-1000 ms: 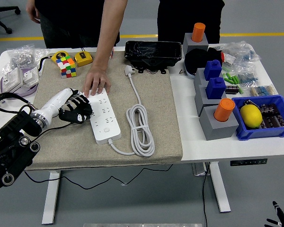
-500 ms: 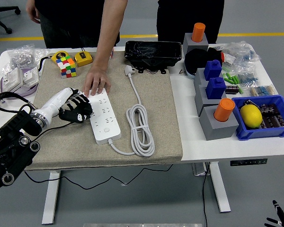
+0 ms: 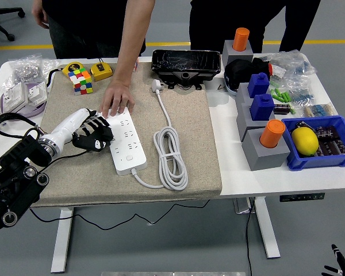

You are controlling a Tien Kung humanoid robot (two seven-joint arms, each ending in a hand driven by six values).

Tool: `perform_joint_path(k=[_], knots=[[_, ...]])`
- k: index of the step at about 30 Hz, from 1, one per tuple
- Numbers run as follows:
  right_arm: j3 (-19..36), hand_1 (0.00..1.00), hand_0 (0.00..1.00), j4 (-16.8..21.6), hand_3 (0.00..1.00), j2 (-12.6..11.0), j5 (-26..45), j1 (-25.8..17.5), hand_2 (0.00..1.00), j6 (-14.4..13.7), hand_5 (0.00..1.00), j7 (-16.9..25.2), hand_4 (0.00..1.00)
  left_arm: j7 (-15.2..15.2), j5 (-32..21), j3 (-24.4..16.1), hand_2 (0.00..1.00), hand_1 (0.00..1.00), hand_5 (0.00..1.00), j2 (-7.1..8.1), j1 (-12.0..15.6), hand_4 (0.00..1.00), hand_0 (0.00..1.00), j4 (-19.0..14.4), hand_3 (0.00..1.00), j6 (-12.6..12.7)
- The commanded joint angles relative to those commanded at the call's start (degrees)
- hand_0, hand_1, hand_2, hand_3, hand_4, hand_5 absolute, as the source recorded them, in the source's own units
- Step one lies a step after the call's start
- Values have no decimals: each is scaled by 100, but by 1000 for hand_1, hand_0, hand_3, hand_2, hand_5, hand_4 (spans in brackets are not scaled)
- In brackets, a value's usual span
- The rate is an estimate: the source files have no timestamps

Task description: Pick up the plug,place it near the board,insert it into the board,press the button

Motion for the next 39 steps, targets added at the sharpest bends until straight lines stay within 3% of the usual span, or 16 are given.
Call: perform_joint_path(k=[39], knots=[[45, 579, 666, 0, 636, -16, 15, 13, 601, -3, 998, 18, 998, -25, -27, 3, 561, 563, 2, 14, -9, 674, 369, 24, 551, -137]])
